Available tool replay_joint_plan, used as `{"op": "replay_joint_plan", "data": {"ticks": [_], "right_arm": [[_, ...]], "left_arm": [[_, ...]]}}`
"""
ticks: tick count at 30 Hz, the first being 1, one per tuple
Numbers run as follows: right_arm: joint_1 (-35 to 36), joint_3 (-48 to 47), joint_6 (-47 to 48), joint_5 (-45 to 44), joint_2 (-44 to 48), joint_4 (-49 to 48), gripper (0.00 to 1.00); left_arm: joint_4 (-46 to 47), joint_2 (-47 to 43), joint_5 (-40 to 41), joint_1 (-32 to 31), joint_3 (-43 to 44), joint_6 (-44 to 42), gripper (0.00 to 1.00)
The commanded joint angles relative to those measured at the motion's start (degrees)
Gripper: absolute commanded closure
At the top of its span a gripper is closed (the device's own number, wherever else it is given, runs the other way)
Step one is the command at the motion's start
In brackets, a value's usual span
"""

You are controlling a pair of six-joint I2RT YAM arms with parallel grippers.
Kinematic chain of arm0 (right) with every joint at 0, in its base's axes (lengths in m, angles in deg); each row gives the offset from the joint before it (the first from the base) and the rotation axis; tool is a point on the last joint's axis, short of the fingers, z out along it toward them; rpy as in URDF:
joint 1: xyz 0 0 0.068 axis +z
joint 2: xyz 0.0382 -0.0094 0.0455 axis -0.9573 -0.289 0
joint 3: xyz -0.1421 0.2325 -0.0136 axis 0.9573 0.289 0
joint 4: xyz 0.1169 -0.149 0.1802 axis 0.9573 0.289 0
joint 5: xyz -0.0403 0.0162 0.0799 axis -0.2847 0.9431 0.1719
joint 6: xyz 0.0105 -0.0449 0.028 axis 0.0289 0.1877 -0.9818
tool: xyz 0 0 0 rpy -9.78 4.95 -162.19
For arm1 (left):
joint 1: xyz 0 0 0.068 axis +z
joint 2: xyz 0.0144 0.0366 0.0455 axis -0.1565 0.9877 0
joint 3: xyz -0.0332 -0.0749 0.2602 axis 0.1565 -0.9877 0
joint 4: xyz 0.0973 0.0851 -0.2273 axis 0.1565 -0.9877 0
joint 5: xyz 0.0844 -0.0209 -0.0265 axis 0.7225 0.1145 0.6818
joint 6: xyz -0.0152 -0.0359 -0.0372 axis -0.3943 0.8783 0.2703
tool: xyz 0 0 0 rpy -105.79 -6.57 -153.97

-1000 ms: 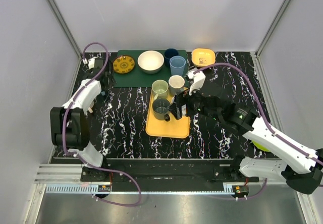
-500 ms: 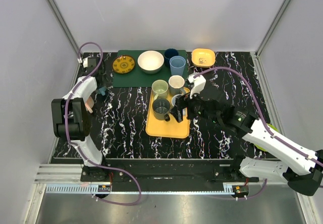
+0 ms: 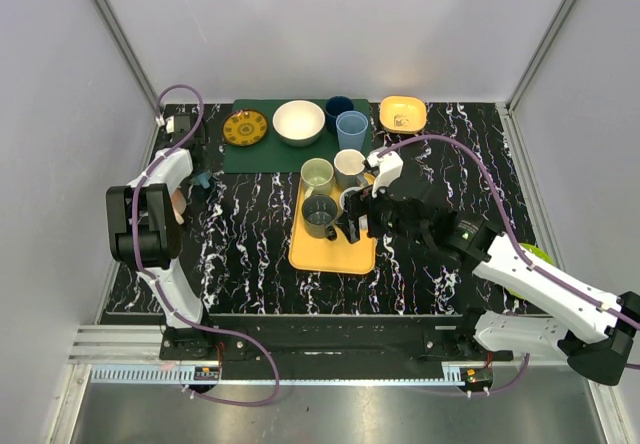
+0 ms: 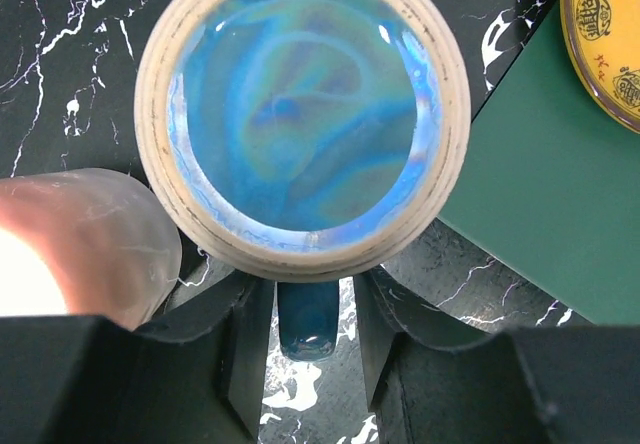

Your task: Turn the mug right side up

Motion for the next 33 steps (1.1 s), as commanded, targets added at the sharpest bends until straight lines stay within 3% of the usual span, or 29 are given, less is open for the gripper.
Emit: {"op": "replay_joint_plan", "data": {"ticks": [1,2,6,7,8,13,19,29,33], "right_arm": [[0.16,0.29,0.03,-1.53,-0.29,-2.39,0.11],[0.16,0.38,-0.06,-1.53,-0.38,-2.39,0.11],[0.16,0.81,-0.06,-1.88,0.15,-2.39,0.11],[0.16,0.99,-0.06,-2.15,0.06,-2.47,0.11],[0.16,1.08,0.11,-2.32,0.15,-2.39,0.12],[0.08,1.69,-0.06,-2.33,-0.12,-3.09,0.11],[0.16,1.87,-0.41,-2.33,0.5,-3.79,0.11],[-0.1,4.15,-4.0,-4.61,2.87,-8.79,0.11],[-5.8,8.98,-12.26,9.42,5.06,-18.35,0.11]], "left_arm": [[2.99,-1.01,-1.09,0.25,1.78,-0.73,0.61],[2.99,-0.66,-0.83,0.34,1.86,-0.82,0.62],[2.81,-0.31,-0.82,0.69,1.78,-0.47,0.85],[3.16,-0.57,-0.82,0.69,1.52,-0.3,0.98],[3.34,-1.09,-1.09,0.69,1.25,-0.21,1.0],[3.6,-4.43,-1.35,0.69,-0.24,1.72,1.0],[4.75,-17.16,-4.69,-1.5,-4.02,4.89,1.0],[4.65,-40.44,-12.23,-14.05,-10.35,11.82,1.0],[11.85,-47.93,-18.83,-19.6,-16.4,19.19,1.0]]}}
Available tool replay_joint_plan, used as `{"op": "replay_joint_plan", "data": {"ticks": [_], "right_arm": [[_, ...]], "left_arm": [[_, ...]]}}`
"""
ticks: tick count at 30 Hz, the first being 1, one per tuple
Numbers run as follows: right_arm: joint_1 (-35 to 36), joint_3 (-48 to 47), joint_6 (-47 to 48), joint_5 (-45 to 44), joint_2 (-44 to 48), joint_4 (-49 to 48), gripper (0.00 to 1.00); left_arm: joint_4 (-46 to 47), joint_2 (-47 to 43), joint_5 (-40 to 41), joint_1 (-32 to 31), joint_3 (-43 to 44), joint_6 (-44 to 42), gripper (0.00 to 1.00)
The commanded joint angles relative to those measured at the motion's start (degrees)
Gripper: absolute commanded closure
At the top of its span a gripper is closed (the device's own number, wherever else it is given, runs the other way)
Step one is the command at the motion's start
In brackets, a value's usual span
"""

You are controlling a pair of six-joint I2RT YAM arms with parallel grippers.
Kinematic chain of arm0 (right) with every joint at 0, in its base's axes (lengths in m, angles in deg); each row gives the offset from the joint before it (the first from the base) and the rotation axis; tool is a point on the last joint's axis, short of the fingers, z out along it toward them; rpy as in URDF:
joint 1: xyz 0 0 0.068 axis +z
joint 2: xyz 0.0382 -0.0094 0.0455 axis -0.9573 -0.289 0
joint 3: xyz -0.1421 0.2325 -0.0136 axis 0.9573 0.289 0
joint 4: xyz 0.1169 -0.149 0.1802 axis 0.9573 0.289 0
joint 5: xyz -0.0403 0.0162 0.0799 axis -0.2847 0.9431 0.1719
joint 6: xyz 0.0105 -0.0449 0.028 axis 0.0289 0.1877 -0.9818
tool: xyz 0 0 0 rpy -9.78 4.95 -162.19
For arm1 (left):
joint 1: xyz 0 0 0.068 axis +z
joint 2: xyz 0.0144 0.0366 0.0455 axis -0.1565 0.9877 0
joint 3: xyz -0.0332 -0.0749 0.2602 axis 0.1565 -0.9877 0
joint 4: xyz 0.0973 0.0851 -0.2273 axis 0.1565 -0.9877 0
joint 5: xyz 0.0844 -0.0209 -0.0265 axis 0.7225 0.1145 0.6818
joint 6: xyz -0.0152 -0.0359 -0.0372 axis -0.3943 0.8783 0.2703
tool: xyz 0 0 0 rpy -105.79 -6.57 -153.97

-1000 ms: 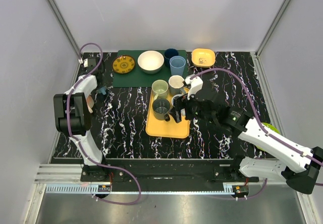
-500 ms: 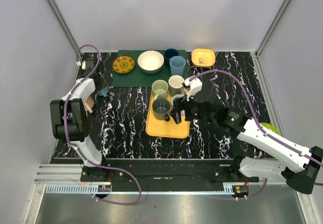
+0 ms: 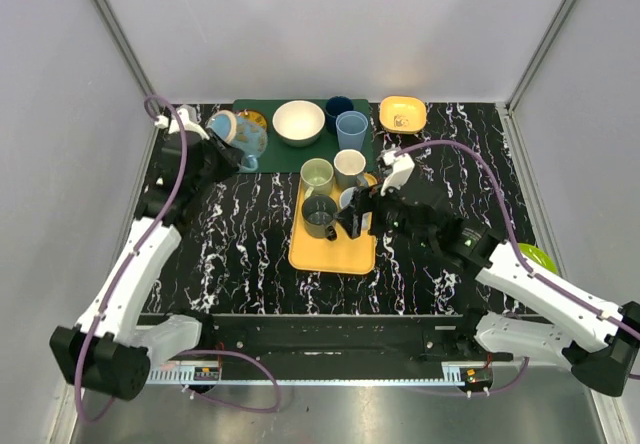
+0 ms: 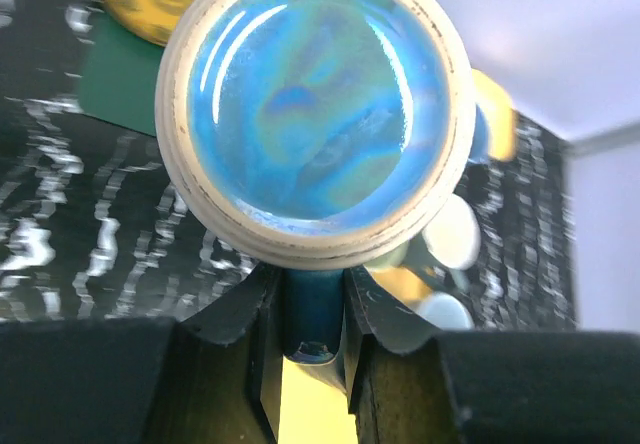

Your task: Turn the mug right side up

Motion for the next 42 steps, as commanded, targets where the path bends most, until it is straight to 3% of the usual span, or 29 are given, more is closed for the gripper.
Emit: {"op": "replay_joint_plan", "data": {"ticks": [1,7,11,20,31,35,36,38,42], "right_arm": [[-7.46,5.85,-12.39,17.39,3.12,-13.04,0.09],[-13.9,17.55,-30.06,38.35,7.88,-42.48,0.03],[-14.17,19.85,-38.26,43.05,3.67,-57.4,0.03],[-14.17,15.81,-39.33,44.19,-2.67,-58.33,0.07],[-14.34,11.59,-37.66,41.82,-5.66,-57.8,0.13],[-14.52,10.36,-38.53,42.52,-7.85,-60.95,0.29],[-14.52,10.45,-38.97,42.35,-8.03,-61.57,0.4],[-14.78,10.54,-39.68,42.26,-8.47,-63.24,0.48],[-15.31,11.85,-41.52,40.86,-8.83,-66.75,0.51]], "left_arm": [[15.7,-8.14,-9.15,-5.09,-4.81,9.57,1.0],[30.37,-14.12,-18.3,-11.16,-11.93,21.0,1.0],[40.06,-16.06,-21.12,-15.89,-16.23,27.24,1.0],[44.03,-18.17,-16.73,-25.75,-16.68,28.04,1.0],[42.54,-18.96,-14.53,-30.85,-15.89,26.28,1.0],[41.92,-19.4,-14.0,-31.91,-16.07,26.02,1.0],[41.83,-19.57,-13.91,-32.0,-16.15,25.85,1.0],[41.57,-20.01,-13.91,-32.17,-16.33,25.84,1.0],[41.22,-20.8,-13.82,-32.35,-16.68,25.93,1.0]]}}
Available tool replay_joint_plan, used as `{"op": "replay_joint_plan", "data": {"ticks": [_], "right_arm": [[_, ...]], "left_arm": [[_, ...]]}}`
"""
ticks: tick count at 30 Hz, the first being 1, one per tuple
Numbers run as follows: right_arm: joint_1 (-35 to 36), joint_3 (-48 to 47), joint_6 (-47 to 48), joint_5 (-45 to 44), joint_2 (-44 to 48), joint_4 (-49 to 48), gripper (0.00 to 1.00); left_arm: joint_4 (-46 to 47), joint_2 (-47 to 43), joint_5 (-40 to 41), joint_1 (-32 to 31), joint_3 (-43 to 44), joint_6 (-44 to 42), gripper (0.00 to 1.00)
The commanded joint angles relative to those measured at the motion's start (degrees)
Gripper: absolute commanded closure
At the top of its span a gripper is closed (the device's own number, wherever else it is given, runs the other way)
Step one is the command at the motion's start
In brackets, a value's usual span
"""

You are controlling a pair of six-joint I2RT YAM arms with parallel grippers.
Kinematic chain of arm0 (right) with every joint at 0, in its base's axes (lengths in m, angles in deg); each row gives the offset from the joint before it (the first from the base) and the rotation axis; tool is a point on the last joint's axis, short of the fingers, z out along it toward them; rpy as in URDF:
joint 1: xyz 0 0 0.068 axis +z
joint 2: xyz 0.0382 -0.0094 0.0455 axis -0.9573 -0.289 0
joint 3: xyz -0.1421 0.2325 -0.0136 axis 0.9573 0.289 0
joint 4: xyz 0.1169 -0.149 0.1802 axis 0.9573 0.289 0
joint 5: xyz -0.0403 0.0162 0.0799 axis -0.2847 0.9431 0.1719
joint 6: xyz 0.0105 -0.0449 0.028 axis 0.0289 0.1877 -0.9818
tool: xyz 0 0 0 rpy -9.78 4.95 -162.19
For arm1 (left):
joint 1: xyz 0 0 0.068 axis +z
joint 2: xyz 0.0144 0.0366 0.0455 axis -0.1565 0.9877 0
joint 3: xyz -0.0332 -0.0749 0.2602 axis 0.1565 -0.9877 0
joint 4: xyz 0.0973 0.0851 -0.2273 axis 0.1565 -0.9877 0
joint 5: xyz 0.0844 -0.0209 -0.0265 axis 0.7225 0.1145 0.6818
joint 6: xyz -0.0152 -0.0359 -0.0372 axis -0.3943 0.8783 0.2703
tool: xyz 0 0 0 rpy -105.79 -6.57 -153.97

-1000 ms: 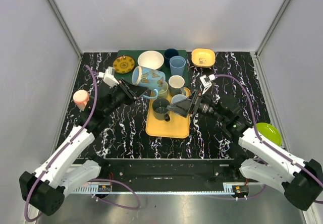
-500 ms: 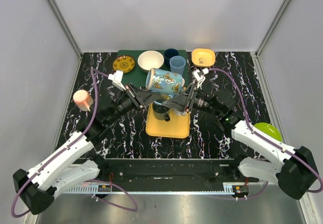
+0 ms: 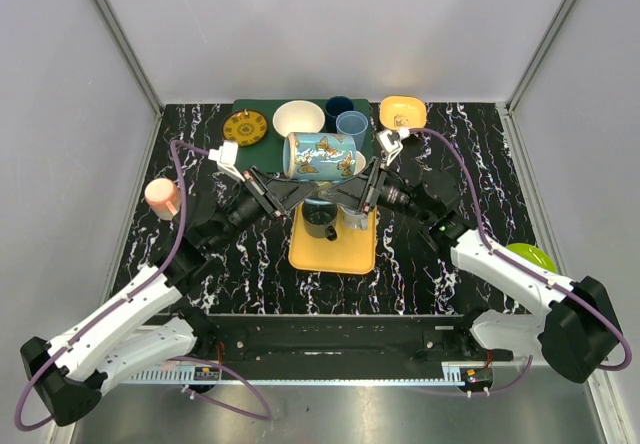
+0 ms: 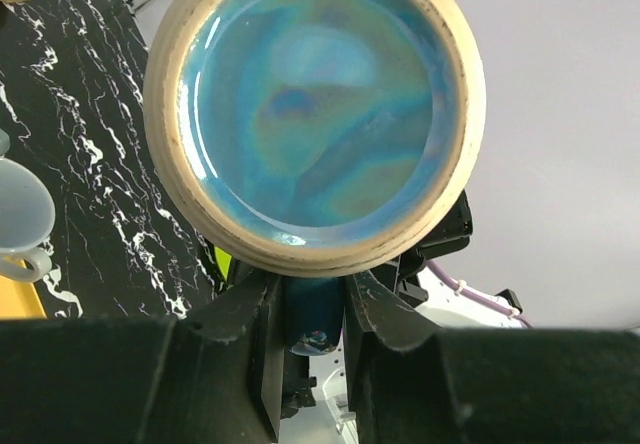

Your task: Turn the mug right side up

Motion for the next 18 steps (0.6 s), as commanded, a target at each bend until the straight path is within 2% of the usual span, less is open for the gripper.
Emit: {"op": "replay_joint_plan", "data": {"ticks": [1,3,5,6,7,10,11,12,13,16,17,18], "right_arm": [[-1.12,-1.37,-3.05,-2.27,-0.13,-10.69,0.47],[-1.65,-0.4,-5.08,-2.45,-0.83,-15.35,0.45],[-2.01,-0.49,-6.84,-2.1,-1.79,-17.82,0.48],[-2.09,-0.83,-7.19,-1.75,-2.06,-18.26,0.52],[-2.18,-1.19,-7.54,-1.4,-2.67,-18.53,0.62],[-2.1,-2.24,-8.25,0.1,-3.55,-18.62,0.79],[-2.18,-2.33,-8.25,0.45,-3.64,-19.05,0.91],[-2.18,-2.33,-8.25,1.06,-3.64,-18.97,0.97],[-2.18,-2.33,-8.16,1.42,-3.38,-18.71,1.0],[-2.18,-2.95,-5.11,3.18,-1.11,-14.95,1.0],[-2.18,-3.03,-3.43,2.92,0.21,-9.62,1.0],[-2.27,-3.38,0.33,2.22,1.44,-6.43,1.0]], "left_arm": [[8.87,-2.53,-1.48,-1.23,2.42,-0.03,1.0],[8.26,-2.8,-1.48,-1.31,2.42,-0.12,1.0],[8.25,-3.24,-1.56,-1.49,2.25,-0.21,1.0],[7.91,-3.15,-1.56,-1.49,2.25,-0.3,1.0],[7.99,-3.24,-1.74,-1.58,2.25,-0.38,1.0],[7.73,-3.41,-1.65,-1.75,1.98,-0.47,1.0],[7.73,-3.5,-1.48,-1.67,1.72,-0.56,1.0],[7.64,-3.67,-1.47,-1.67,1.54,-0.73,1.0],[7.38,-3.94,-0.95,-1.67,1.46,-0.74,1.0],[5.62,-5.16,1.24,-1.67,1.02,-1.79,1.0],[5.01,-5.61,2.12,-1.67,0.93,-2.75,0.94],[3.44,-5.96,3.0,-1.67,0.93,-3.28,0.79]]}}
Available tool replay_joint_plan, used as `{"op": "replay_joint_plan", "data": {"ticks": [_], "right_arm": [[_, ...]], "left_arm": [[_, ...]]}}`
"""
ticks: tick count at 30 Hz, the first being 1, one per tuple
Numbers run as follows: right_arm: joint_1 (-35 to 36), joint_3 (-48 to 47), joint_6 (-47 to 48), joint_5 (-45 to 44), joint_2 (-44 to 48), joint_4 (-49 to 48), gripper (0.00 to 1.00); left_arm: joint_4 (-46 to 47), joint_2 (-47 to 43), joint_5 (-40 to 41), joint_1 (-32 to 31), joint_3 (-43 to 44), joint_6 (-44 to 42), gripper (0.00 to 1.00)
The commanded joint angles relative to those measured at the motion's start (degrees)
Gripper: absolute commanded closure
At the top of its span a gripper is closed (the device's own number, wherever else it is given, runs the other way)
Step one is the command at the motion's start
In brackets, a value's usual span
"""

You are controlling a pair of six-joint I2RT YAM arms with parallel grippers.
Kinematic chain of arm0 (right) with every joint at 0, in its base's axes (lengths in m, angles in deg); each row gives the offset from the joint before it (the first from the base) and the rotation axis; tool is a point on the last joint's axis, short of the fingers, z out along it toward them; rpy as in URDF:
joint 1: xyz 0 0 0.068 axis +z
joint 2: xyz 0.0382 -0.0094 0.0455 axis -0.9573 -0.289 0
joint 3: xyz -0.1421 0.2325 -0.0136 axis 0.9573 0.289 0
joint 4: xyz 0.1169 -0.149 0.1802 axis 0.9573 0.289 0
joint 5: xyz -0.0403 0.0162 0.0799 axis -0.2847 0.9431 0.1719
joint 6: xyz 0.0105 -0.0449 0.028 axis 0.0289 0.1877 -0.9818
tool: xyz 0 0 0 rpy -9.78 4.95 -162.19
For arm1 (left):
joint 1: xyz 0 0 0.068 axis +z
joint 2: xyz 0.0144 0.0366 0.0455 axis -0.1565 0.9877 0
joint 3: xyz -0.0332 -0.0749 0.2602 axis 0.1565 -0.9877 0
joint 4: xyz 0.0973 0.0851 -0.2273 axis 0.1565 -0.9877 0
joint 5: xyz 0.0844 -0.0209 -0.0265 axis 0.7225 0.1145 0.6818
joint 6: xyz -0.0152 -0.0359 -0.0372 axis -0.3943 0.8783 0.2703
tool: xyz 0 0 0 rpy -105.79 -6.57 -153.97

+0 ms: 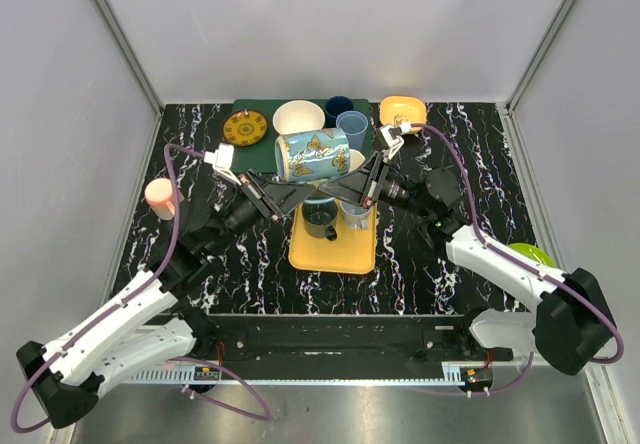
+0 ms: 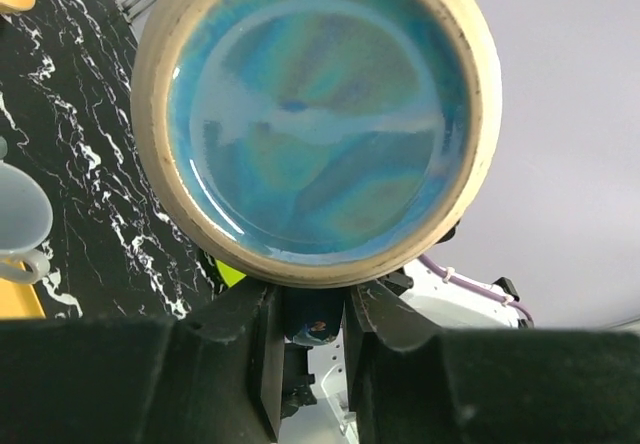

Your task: Turn the mug right side up

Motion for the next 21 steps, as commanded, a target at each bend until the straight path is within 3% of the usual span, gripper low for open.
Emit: {"op": "replay_joint_plan", "data": {"ticks": [1,3,6,10,14,17,21], "right_arm": [[-0.79,-3.69,10.1,-0.3,7.58,8.73,1.0],[-0.78,-4.48,14.75,-0.57,9.97,16.74,1.0],[-0.78,-5.88,18.28,-1.01,14.19,25.18,1.0],[-0.87,-8.0,24.87,-2.41,19.02,35.63,1.0],[-0.78,-13.18,37.34,-9.6,22.11,61.93,1.0],[-0.61,-15.56,45.44,-15.5,23.17,75.06,1.0],[0.62,-15.74,50.98,-22.7,23.96,82.67,1.0]], "left_arm": [[2.92,-4.49,3.57,-0.49,1.04,-2.56,0.7],[0.9,-5.2,4.9,-0.57,0.95,-3.88,0.52],[-1.99,-6.34,8.06,-0.4,0.86,-5.11,0.38],[-4.81,-8.36,12.01,-0.4,-0.98,-5.64,0.34],[-14.81,-12.05,18.34,-0.4,-0.98,-8.53,0.32],[-23.35,-16.09,24.84,-0.4,-1.16,-10.47,0.32],[-29.94,-21.1,30.12,-0.4,-2.04,-11.88,0.32]]}}
